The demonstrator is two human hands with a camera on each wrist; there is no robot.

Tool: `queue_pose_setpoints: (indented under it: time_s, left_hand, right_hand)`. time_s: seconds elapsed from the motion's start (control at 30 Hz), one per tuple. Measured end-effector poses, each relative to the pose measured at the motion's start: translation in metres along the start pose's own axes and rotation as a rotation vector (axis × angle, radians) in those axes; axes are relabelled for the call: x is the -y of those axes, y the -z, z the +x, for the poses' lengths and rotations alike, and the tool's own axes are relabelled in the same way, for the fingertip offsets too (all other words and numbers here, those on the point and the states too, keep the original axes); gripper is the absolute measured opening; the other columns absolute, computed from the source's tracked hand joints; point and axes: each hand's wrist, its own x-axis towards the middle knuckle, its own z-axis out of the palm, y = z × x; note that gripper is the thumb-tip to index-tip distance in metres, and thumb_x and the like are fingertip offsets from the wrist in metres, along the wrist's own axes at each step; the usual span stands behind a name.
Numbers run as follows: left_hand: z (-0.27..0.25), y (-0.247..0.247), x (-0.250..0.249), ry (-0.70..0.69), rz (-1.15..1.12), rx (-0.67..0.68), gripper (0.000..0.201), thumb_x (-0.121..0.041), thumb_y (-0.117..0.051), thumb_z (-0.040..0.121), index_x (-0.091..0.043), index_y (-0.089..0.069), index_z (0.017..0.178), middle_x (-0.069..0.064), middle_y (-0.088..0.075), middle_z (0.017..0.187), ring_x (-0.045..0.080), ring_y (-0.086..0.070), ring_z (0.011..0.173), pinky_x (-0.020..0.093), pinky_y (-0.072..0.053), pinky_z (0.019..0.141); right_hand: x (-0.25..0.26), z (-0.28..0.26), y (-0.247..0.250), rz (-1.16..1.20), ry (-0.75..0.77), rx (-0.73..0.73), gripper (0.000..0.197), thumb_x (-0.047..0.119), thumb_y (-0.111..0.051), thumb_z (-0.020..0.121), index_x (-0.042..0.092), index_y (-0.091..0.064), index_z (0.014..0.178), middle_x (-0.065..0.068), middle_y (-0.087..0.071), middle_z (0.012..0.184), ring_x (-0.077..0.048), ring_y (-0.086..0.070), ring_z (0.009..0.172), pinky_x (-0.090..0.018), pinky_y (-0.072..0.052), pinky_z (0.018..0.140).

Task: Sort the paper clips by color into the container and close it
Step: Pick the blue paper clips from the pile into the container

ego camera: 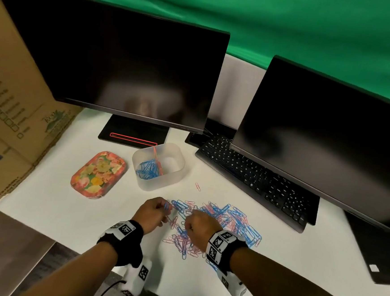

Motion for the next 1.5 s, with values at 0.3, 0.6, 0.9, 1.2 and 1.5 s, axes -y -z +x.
queue_pose_setpoints:
  time_s: [0.3, 0.6, 0.9, 1.2, 1.5]
  left_hand:
    - [0.001, -0.007, -0.006, 0.012, 0.01, 0.011, 0.02, -0.006, -0.055, 0.086, -0.012, -0.055, 0.066, 0.003, -0.053, 0.056, 0.018, -0.048, 0.054, 0.027, -0.041, 0.056]
    - [-0.001, -0.027, 0.001, -0.304, 0.726, 0.174, 0.014, -0.018, -0.063, 0.079, -0.032, -0.062, 0.084, -0.014, -0.054, 0.079, 0.011, -0.056, 0.078, 0.023, -0.046, 0.077]
    - [0.007, -0.047, -0.001, -0.387, 0.854, 0.059, 0.027, -0.022, -0.058, 0.083, -0.027, -0.065, 0.108, -0.002, -0.06, 0.112, 0.024, -0.061, 0.101, 0.028, -0.045, 0.083]
    - [0.026, -0.064, -0.021, -0.229, 0.938, -0.034, 0.022, -0.026, -0.056, 0.087, -0.023, -0.069, 0.105, 0.004, -0.064, 0.113, 0.028, -0.062, 0.104, 0.034, -0.05, 0.087]
    - [0.032, -0.068, -0.03, -0.108, 1.041, 0.001, 0.023, -0.025, -0.062, 0.085, -0.013, -0.066, 0.103, 0.009, -0.07, 0.107, 0.03, -0.066, 0.098, 0.033, -0.052, 0.08]
  right_hand:
    - [-0.013, -0.01, 0.015, 0.566, -0.085, -0.159, 0.012, 0.011, -0.063, 0.081, 0.021, -0.065, 0.074, 0.006, -0.06, 0.071, -0.012, -0.058, 0.069, -0.027, -0.052, 0.069]
    - [-0.026, -0.025, 0.046, 1.093, -0.167, -0.23, 0.017, 0.001, -0.061, 0.083, 0.013, -0.063, 0.072, 0.002, -0.067, 0.068, -0.012, -0.057, 0.06, -0.029, -0.046, 0.06]
    - [-0.024, -0.035, 0.069, 1.37, -0.266, -0.312, 0.011, 0.009, -0.044, 0.098, 0.013, -0.048, 0.089, -0.012, -0.054, 0.074, -0.029, -0.062, 0.066, -0.032, -0.051, 0.061]
    - [-0.031, -0.045, 0.069, 1.554, -0.483, -0.367, 0.01, 0.025, -0.042, 0.101, 0.017, -0.046, 0.098, -0.009, -0.045, 0.077, -0.023, -0.05, 0.046, -0.032, -0.048, 0.047]
    - [-0.037, -0.049, 0.074, 1.673, -0.513, -0.307, 0.006, 0.022, -0.042, 0.101, 0.017, -0.044, 0.098, -0.016, -0.06, 0.078, -0.031, -0.064, 0.059, -0.041, -0.058, 0.058]
